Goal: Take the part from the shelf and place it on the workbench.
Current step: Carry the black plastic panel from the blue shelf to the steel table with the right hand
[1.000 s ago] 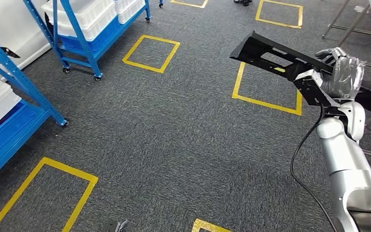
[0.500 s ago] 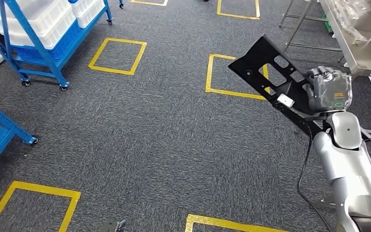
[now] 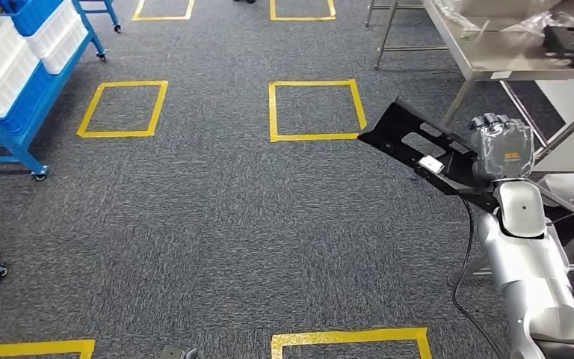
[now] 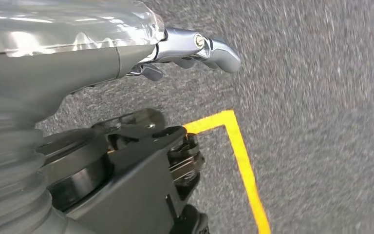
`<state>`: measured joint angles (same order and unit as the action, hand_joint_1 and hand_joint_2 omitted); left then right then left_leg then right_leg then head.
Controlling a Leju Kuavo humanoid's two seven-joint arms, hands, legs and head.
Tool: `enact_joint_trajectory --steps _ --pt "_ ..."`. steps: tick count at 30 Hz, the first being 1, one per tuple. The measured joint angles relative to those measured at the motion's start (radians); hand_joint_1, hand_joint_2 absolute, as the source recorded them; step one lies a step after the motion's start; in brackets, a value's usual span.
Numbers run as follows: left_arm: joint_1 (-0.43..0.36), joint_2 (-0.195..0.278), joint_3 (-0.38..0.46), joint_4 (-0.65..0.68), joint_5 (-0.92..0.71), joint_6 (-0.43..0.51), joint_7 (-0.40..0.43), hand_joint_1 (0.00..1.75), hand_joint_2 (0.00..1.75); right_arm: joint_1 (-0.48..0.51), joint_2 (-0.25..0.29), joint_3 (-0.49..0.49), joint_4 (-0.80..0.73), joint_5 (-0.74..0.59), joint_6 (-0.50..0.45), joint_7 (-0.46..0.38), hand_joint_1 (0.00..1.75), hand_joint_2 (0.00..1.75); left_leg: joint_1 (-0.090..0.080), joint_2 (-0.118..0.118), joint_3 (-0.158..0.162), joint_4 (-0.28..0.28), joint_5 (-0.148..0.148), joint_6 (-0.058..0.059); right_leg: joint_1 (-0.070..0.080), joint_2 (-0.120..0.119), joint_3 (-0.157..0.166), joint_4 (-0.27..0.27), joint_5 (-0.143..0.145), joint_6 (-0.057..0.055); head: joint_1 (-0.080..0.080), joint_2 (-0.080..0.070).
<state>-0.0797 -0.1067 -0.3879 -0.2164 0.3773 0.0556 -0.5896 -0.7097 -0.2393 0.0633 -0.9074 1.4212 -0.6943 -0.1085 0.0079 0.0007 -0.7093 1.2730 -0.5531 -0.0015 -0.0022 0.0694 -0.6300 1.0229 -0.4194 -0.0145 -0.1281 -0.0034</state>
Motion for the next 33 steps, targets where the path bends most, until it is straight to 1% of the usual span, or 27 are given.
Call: enact_joint_trajectory --steps 2,3,4,5,6,7,8,9,11,12,13,14,15,16,17,18,19,20,22,23,24,26,28,29,30,31,33 --pt "0.003 0.001 0.0 0.001 0.0 -0.003 -0.003 0.0 1.75 -0.002 0.005 0.0 0.007 -0.043 0.0 -0.028 1.75 1.75 0.002 -0.037 0.052 -0.131 0.072 0.007 -0.001 0.03 -0.002 0.008 -0.004 0.005 0.0 0.0" --pt "0.004 0.002 0.001 0.002 0.001 -0.004 -0.004 0.0 1.75 -0.005 0.008 -0.001 0.012 -0.074 0.0 -0.048 1.75 1.75 0.004 -0.056 0.074 -0.183 0.092 0.009 -0.003 0.044 -0.004 0.011 -0.005 0.01 0.0 0.0" --pt "0.005 0.003 0.001 0.002 0.001 -0.006 -0.005 0.0 1.75 -0.009 0.01 -0.002 0.017 -0.119 0.0 -0.075 1.75 1.75 0.004 -0.07 0.088 -0.215 0.101 0.011 -0.006 0.057 -0.008 0.013 -0.006 0.015 0.0 0.0" --pt "0.006 0.003 0.001 0.003 0.001 -0.007 -0.006 0.0 1.75 -0.014 0.012 -0.003 0.024 -0.175 0.0 -0.107 1.75 1.75 0.002 -0.071 0.092 -0.222 0.098 0.013 -0.009 0.069 -0.012 0.013 -0.004 0.022 0.0 0.0" --pt "0.006 0.004 0.001 0.003 0.002 -0.009 -0.007 0.0 1.75 -0.021 0.012 -0.004 0.034 -0.249 0.004 -0.144 1.75 1.75 -0.001 -0.059 0.095 -0.227 0.101 0.017 -0.013 0.081 -0.015 0.012 -0.002 0.03 0.0 0.0" --pt "0.005 0.004 0.001 0.003 0.002 -0.01 -0.007 0.0 1.75 -0.028 0.011 -0.006 0.044 -0.34 0.015 -0.183 1.75 1.75 -0.002 -0.047 0.098 -0.233 0.104 0.023 -0.016 0.079 -0.017 0.012 -0.002 0.036 0.0 0.0" --pt "0.005 0.004 0.001 0.003 0.003 -0.011 -0.008 0.0 1.75 -0.039 0.008 -0.006 0.052 -0.439 0.033 -0.221 1.75 1.75 -0.002 -0.036 0.102 -0.241 0.108 0.03 -0.016 0.058 -0.021 0.02 -0.009 0.041 0.0 0.0" --pt "0.006 0.004 0.001 0.003 0.004 -0.012 -0.009 0.0 1.75 -0.052 0.005 -0.007 0.057 -0.544 0.059 -0.253 1.75 1.75 -0.002 -0.023 0.106 -0.249 0.112 0.036 -0.014 0.026 -0.034 0.045 -0.025 0.044 0.0 0.0" --pt "0.011 0.004 0.001 0.003 0.006 -0.014 -0.011 0.0 1.75 -0.082 -0.002 -0.006 0.058 -0.719 0.116 -0.289 1.75 1.75 -0.004 0.001 0.109 -0.257 0.114 0.042 -0.012 -0.039 -0.085 0.15 -0.078 0.05 0.001 0.0" --pt "0.014 0.005 0.001 0.003 0.008 -0.014 -0.011 0.0 1.75 -0.094 -0.005 -0.005 0.055 -0.782 0.139 -0.294 1.75 1.75 -0.005 0.014 0.11 -0.257 0.113 0.043 -0.014 -0.052 -0.117 0.212 -0.102 0.054 0.001 0.0" --pt "0.017 0.005 0.001 0.003 0.009 -0.015 -0.011 0.0 1.75 -0.104 -0.011 -0.004 0.052 -0.826 0.157 -0.294 1.75 1.75 -0.005 0.026 0.11 -0.257 0.111 0.043 -0.016 -0.057 -0.14 0.255 -0.112 0.059 0.001 0.0" --pt "0.019 0.006 0.001 0.003 0.009 -0.016 -0.011 0.0 1.75 -0.114 -0.017 -0.003 0.048 -0.854 0.169 -0.29 1.75 1.75 -0.005 0.039 0.111 -0.256 0.108 0.042 -0.02 -0.061 -0.148 0.266 -0.104 0.063 0.001 0.0" --pt "0.019 0.006 0.001 0.003 0.01 -0.017 -0.011 0.0 1.75 -0.128 -0.024 -0.001 0.044 -0.87 0.177 -0.284 1.75 1.75 -0.005 0.052 0.113 -0.255 0.105 0.04 -0.023 -0.067 -0.137 0.238 -0.079 0.066 0.001 0.0" --pt "0.019 0.006 0.001 0.003 0.01 -0.018 -0.011 0.0 1.75 -0.147 -0.031 0.001 0.04 -0.879 0.184 -0.276 1.75 1.75 -0.004 0.064 0.115 -0.254 0.102 0.037 -0.025 -0.081 -0.107 0.177 -0.042 0.069 0.001 0.0" --pt "0.019 0.006 0.001 0.003 0.01 -0.019 -0.011 0.0 1.75 -0.169 -0.038 0.004 0.037 -0.885 0.191 -0.268 1.75 1.75 -0.006 0.076 0.118 -0.253 0.098 0.033 -0.023 -0.109 -0.072 0.107 -0.013 0.071 0.001 0.0" --pt "0.019 0.006 0.001 0.003 0.01 -0.019 -0.011 0.0 1.75 -0.192 -0.043 0.007 0.034 -0.89 0.196 -0.26 1.75 1.75 -0.009 0.087 0.122 -0.252 0.093 0.028 -0.019 -0.132 -0.044 0.048 0.008 0.067 0.001 0.0" --pt "0.018 0.006 0.001 0.003 0.011 -0.019 -0.011 0.0 1.75 -0.213 -0.047 0.009 0.033 -0.893 0.201 -0.254 1.75 1.75 -0.012 0.098 0.126 -0.252 0.089 0.023 -0.014 -0.148 -0.026 0.012 0.017 0.061 0.001 0.0" --pt "0.018 0.006 0.001 0.003 0.011 -0.02 -0.01 0.0 1.75 -0.232 -0.052 0.011 0.033 -0.896 0.204 -0.248 1.75 1.75 -0.015 0.109 0.13 -0.253 0.086 0.017 -0.009 -0.152 -0.022 0.0 0.015 0.053 0.0 0.0" --pt "0.015 0.006 0.001 0.003 0.01 -0.021 -0.008 0.0 1.75 -0.257 -0.064 0.015 0.033 -0.897 0.206 -0.24 1.75 1.75 -0.015 0.127 0.137 -0.254 0.078 0.005 -0.008 -0.125 -0.02 -0.003 0.016 0.037 0.0 0.0" --pt "0.012 0.005 0.001 0.003 0.009 -0.022 -0.007 0.0 1.75 -0.267 -0.07 0.017 0.033 -0.897 0.206 -0.237 1.75 1.75 -0.012 0.117 0.139 -0.247 0.071 0.0 -0.009 -0.112 -0.017 -0.006 0.016 0.03 0.0 0.0" --pt "0.01 0.005 0.001 0.003 0.009 -0.022 -0.006 0.0 1.75 -0.276 -0.074 0.019 0.033 -0.895 0.206 -0.234 1.75 1.75 -0.009 0.094 0.132 -0.225 0.056 -0.005 -0.011 -0.101 -0.013 -0.008 0.016 0.023 0.0 0.0" --pt "0.009 0.005 0.001 0.003 0.008 -0.022 -0.003 0.0 1.75 -0.294 -0.075 0.027 0.033 -0.889 0.207 -0.229 1.75 1.75 -0.003 0.033 0.084 -0.117 0.004 -0.009 -0.012 -0.076 -0.008 -0.01 0.015 0.01 0.001 0.0" --pt "0.01 0.005 0.001 0.003 0.008 -0.022 0.001 0.0 1.75 -0.303 -0.073 0.038 0.035 -0.88 0.209 -0.22 1.75 1.75 -0.002 0.009 0.012 0.015 -0.042 -0.01 -0.008 -0.045 -0.006 -0.009 0.013 0.003 0.002 0.0" --pt "0.01 0.005 0.001 0.003 0.008 -0.022 0.003 0.0 1.75 -0.306 -0.072 0.043 0.037 -0.876 0.21 -0.214 1.75 1.75 -0.002 0.006 -0.009 0.044 -0.04 -0.009 -0.006 -0.028 -0.005 -0.008 0.013 0.002 0.002 0.0" --pt "0.009 0.005 0.001 0.003 0.008 -0.022 0.004 0.0 1.75 -0.309 -0.072 0.046 0.04 -0.873 0.213 -0.207 1.75 1.75 -0.003 0.004 -0.012 0.033 -0.018 -0.006 -0.004 -0.011 -0.004 -0.006 0.012 0.002 0.002 0.0" --pt "0.008 0.005 0.001 0.003 0.008 -0.022 0.004 0.0 1.75 -0.315 -0.072 0.049 0.044 -0.871 0.215 -0.202 1.75 1.75 -0.003 -0.001 0.002 -0.015 0.019 -0.002 -0.004 0.005 -0.004 -0.004 0.01 0.003 0.002 0.0" --pt "0.007 0.005 0.001 0.003 0.01 -0.021 0.004 0.0 1.75 -0.332 -0.071 0.055 0.054 -0.867 0.218 -0.195 1.75 1.75 -0.001 -0.044 0.055 -0.154 0.091 0.007 -0.005 0.035 -0.006 0.002 0.007 0.007 0.002 0.0"
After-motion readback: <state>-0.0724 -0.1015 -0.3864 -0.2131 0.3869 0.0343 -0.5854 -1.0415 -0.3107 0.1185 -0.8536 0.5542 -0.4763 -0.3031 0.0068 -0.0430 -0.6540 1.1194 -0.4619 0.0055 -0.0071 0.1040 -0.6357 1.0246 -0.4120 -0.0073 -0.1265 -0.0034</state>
